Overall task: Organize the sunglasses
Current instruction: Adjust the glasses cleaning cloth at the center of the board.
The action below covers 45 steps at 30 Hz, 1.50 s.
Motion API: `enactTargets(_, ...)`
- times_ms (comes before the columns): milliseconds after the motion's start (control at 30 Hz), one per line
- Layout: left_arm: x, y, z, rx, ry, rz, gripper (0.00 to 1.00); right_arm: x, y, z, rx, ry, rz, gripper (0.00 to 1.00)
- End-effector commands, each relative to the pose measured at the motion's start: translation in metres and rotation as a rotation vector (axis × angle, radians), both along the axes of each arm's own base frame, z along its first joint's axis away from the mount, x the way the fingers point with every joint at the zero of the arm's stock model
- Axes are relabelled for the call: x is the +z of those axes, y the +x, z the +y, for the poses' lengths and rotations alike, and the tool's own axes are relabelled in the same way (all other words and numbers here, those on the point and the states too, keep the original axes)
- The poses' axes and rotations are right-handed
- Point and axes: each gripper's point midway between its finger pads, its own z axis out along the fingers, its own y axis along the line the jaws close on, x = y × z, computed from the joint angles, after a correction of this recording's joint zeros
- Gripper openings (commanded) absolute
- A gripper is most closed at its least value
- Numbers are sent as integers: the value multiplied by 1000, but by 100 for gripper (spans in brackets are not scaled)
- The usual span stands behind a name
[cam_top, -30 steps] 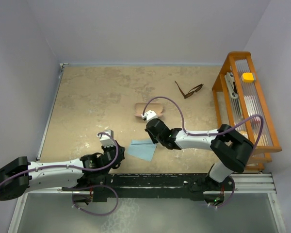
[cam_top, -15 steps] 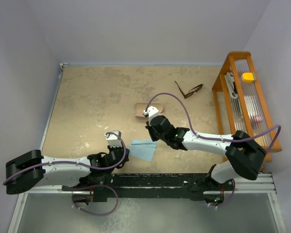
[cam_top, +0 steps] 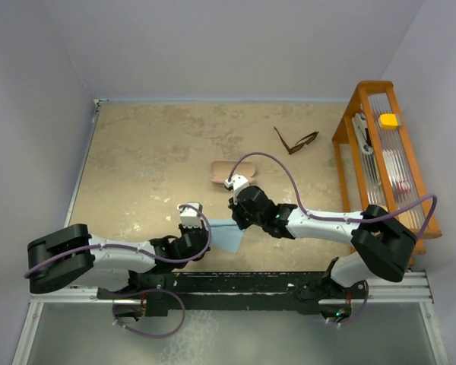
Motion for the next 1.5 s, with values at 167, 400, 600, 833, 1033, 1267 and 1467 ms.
enactTargets(167,-3,-3,-18,-21,-6,75,3,14,-6,14,39,95,-6,0)
enactTargets(400,3,-13,-9,-12,-38,111,1,20,-14,39,137,167,33,0)
enactTargets(600,8,-12,-1,2,-21,102,1,18,-19,63,202,210,85,0)
enactTargets(833,0,-13,2,7,-10,107,1,16,-17,81,224,239,106,0)
enactTargets(1033,-1,-11,0,10,-11,101,2,10,-14,90,231,237,121,0)
enactTargets(1267,-2,-12,1,8,-10,104,2,-5,-10,96,226,222,134,0)
enactTargets(1467,-1,-12,2,10,-9,103,2,-17,-8,93,214,190,140,0)
